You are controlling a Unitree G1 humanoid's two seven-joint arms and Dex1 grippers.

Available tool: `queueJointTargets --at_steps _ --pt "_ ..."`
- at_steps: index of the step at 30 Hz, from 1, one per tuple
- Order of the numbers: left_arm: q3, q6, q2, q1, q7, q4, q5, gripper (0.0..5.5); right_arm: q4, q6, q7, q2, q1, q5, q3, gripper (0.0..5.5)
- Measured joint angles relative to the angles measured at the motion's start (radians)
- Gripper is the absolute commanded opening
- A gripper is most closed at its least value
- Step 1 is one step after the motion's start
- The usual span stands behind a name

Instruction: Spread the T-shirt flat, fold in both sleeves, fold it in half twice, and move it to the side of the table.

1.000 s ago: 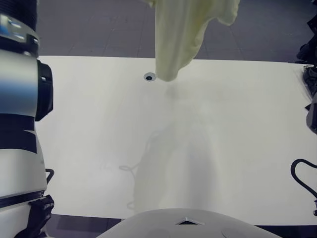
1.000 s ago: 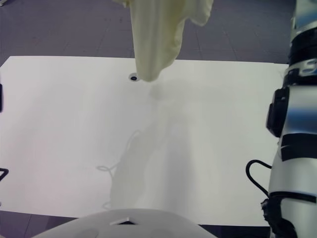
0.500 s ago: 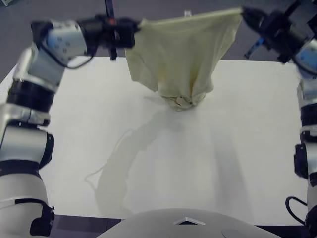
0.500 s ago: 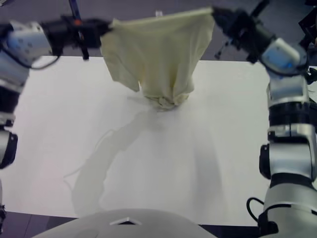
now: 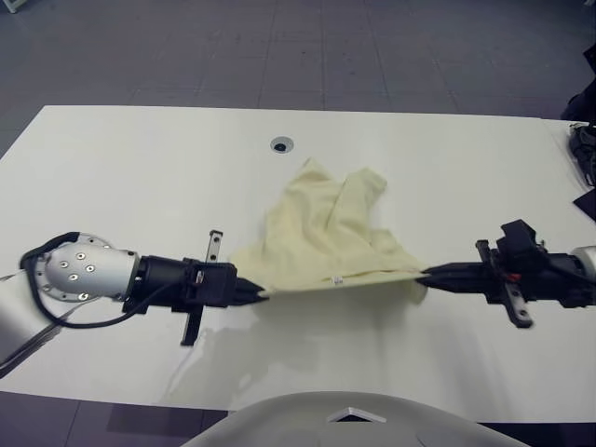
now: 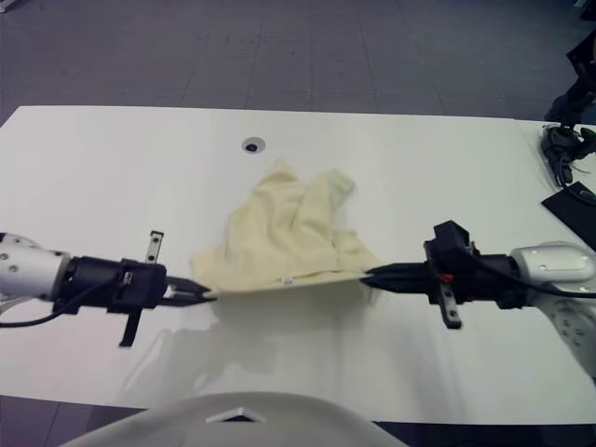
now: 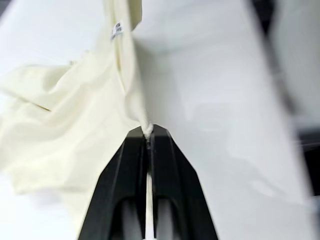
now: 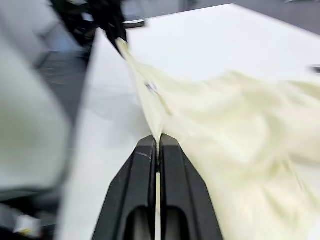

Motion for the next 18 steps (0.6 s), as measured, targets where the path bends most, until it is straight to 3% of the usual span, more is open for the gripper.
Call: queueJointTargets --at_steps 5,9,14,18 --pt "0.1 0.096 0.003 0.113 -0.035 -0.063 0.053 0.01 -0.054 0.061 0.003 0.011 0.058 -0.062 -0.047 0.0" --pt "0.101 0.097 -0.076 0.086 -0.022 -0.026 0.152 0.01 -0.015 0.009 -0.061 0.077 -0.012 -0.205 0.015 0.0" --pt "-0.095 0.033 -0.285 -0.31 0.019 0.285 0.458 0.01 0.213 -0.139 -0.288 0.277 -0.385 -0.48 0.187 0.0" --pt "-0.186 -0.091 -0.441 -0.656 0.149 0.563 0.722 0.01 0.392 -0.324 -0.541 0.404 -0.66 -0.71 0.229 0.0"
